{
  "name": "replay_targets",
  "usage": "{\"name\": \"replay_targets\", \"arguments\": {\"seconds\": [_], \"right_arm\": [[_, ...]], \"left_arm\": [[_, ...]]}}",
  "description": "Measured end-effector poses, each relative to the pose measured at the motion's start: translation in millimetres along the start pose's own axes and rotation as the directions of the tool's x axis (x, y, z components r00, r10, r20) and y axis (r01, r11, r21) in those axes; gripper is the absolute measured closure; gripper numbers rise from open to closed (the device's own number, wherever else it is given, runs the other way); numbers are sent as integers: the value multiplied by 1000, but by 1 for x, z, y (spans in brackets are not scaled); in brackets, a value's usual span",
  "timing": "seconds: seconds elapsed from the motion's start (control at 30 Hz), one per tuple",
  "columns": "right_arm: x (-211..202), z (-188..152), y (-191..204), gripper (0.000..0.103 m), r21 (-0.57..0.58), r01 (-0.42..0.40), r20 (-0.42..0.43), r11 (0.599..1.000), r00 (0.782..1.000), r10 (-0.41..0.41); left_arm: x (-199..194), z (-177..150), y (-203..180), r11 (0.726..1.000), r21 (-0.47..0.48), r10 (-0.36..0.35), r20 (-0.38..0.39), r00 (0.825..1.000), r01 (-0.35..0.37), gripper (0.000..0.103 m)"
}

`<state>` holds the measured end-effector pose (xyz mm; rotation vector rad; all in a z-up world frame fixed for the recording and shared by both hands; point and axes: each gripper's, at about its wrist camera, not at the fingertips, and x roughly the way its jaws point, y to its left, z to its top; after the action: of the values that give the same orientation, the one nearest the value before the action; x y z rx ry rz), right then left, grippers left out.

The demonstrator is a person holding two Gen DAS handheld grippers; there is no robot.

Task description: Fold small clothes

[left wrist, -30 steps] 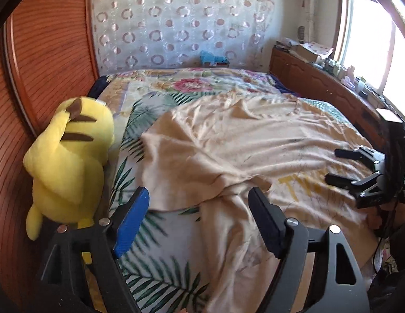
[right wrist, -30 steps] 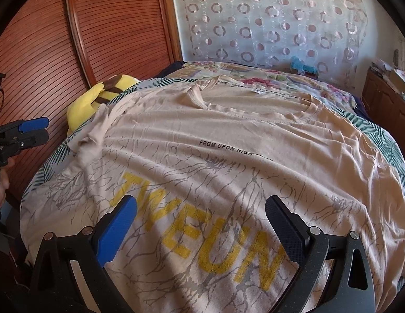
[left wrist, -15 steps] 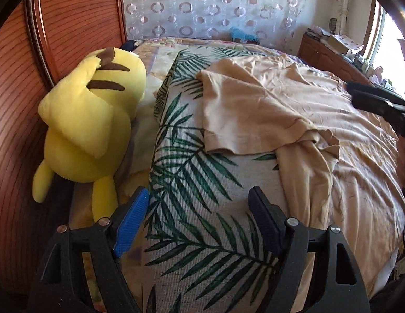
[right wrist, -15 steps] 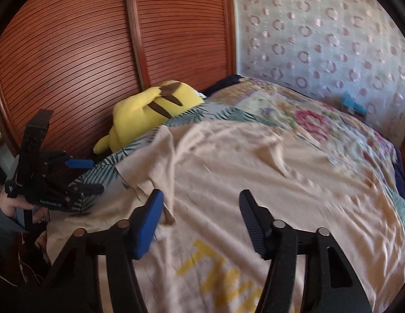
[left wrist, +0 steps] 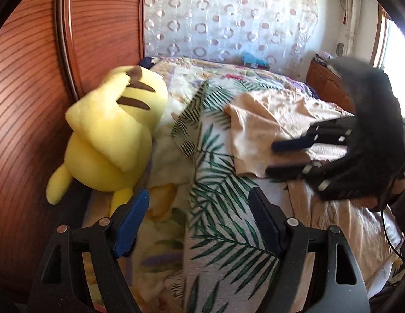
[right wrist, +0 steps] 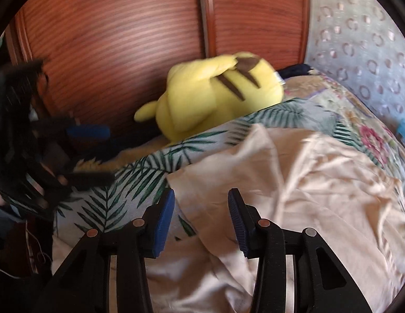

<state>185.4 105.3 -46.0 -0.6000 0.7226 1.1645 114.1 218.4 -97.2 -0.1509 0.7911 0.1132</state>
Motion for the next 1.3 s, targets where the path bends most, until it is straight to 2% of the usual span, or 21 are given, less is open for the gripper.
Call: {"name": "replay_targets", "arguments": {"seconds": [0.03,0.13,0.2,0.27,0.3,0.4,0.43,0.53,0.63,0.7,0.77,0.8,0.83,0.87,0.9,1.03,1.1,1.3], "right_arm": [[8,2,2,62,-6,8,-28,1000,1000,-8],[16,7,5,65,-37,32,-25,999,999,-33],[20,7,7,72,-74,66,-18,995,998,-68],[20,7,8,94,-96,47,-11,994,999,-48],[20,7,10,99,-99,69,-9,993,997,-71],[17,9,4,100,-59,67,15,996,998,-67],[5,6,11,100,-36,65,33,997,997,-64],[-19,11,-13,100,60,65,109,996,991,-72],[-58,7,-44,100,169,101,191,980,973,-133],[-83,-2,-75,100,295,156,228,943,947,-228],[-103,-16,-99,100,386,164,253,908,927,-275],[-109,-22,-108,99,404,182,251,896,920,-300],[-110,-27,-113,90,416,218,219,883,918,-330],[-109,-31,-118,77,421,258,180,869,916,-359],[-107,-35,-121,72,423,290,152,858,911,-383],[-99,-45,-121,57,426,319,126,846,905,-405],[-98,-52,-114,55,430,303,136,850,909,-393],[-99,-55,-98,55,405,217,133,888,947,-292]], "left_arm": [[-3,2,2,1000,2,9,10,1000,-9,24],[-8,5,5,1000,1,21,31,999,-21,24],[-11,6,8,1000,-4,21,38,999,-21,24],[-14,6,8,1000,-7,25,46,999,-25,24],[-15,6,8,1000,-8,27,48,998,-27,24],[-15,6,7,1000,-7,26,50,998,-25,24],[-15,6,6,1000,-5,24,49,999,-24,24],[-15,5,3,1000,-1,19,46,999,-19,24],[-12,5,-3,1000,2,-1,41,999,1,24],[-11,5,-9,1000,14,-14,39,999,13,24],[-8,6,-14,999,27,-24,38,999,23,24],[-6,6,-18,999,33,-31,35,999,29,24],[-4,6,-22,998,40,-40,29,999,39,24],[-2,7,-25,998,45,-43,25,999,42,24],[0,7,-29,998,51,-48,22,999,47,24],[4,9,-44,994,73,-77,14,997,75,24],[8,9,-51,993,87,-81,8,997,80,24],[16,5,-66,990,100,-102,-18,995,103,24]]}}
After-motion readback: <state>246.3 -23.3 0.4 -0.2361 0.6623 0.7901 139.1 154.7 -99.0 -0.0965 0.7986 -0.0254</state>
